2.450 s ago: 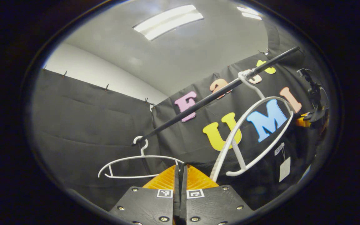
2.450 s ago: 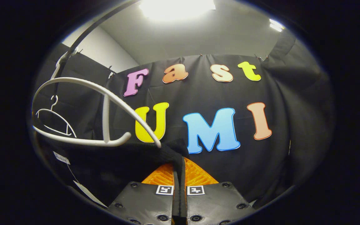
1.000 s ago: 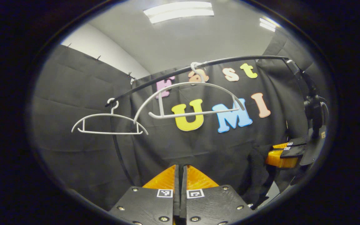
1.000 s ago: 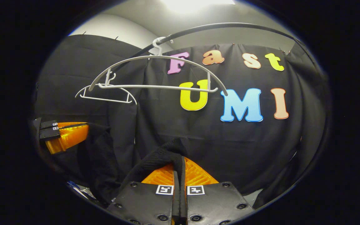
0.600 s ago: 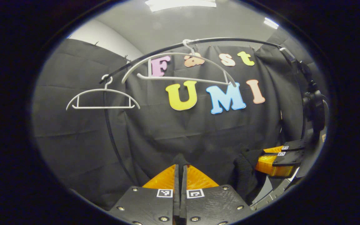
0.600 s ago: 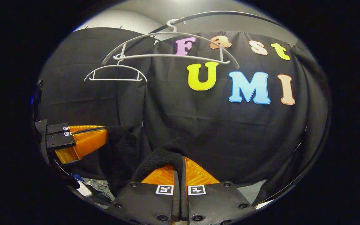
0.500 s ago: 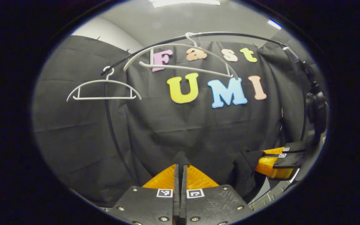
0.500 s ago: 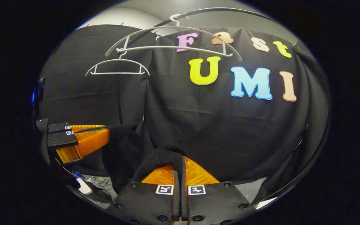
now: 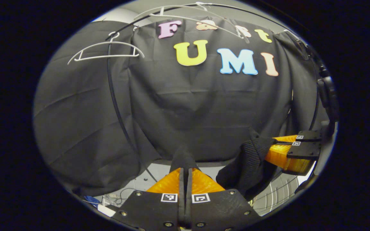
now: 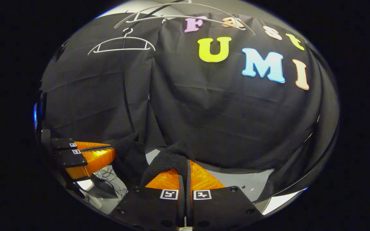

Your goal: Grasp the clothes on the hanger with both hands and then place them into the laundry hamper below.

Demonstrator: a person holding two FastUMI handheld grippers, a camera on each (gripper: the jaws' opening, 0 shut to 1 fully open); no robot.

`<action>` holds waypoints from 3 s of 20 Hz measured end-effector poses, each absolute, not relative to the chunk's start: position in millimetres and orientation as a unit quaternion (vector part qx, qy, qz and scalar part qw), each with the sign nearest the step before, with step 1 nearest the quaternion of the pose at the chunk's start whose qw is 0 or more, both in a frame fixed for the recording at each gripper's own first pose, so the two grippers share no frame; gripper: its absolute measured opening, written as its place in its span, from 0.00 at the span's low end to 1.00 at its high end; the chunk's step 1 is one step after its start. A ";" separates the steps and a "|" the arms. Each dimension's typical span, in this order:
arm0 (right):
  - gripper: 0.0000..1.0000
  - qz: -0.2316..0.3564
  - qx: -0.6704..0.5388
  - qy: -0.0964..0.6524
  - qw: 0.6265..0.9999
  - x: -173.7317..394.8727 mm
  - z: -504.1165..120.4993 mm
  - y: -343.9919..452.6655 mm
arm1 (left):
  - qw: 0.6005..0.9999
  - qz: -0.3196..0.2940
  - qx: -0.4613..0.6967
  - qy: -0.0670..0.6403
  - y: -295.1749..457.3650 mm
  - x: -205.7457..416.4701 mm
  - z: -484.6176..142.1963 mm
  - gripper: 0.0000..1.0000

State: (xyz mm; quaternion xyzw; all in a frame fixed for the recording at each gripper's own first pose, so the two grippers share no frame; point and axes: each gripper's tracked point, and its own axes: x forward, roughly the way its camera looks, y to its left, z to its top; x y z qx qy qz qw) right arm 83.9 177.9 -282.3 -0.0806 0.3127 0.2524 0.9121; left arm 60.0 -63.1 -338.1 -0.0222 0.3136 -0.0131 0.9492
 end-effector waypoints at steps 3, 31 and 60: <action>0.05 0.254 -0.093 0.339 0.901 71.8 -307.0 176.9 | 0.936 -0.013 -0.031 0.350 -62.0 44.5 -364.8 0.01; 0.98 0.136 -0.077 0.259 0.953 11.8 -199.3 127.9 | 0.965 -0.034 -0.029 0.258 3.9 5.6 -266.6 0.86; 0.98 0.056 -0.018 0.044 0.997 -70.9 -0.4 -16.1 | 1.000 -0.019 -0.010 0.011 -30.2 -94.0 -2.8 0.85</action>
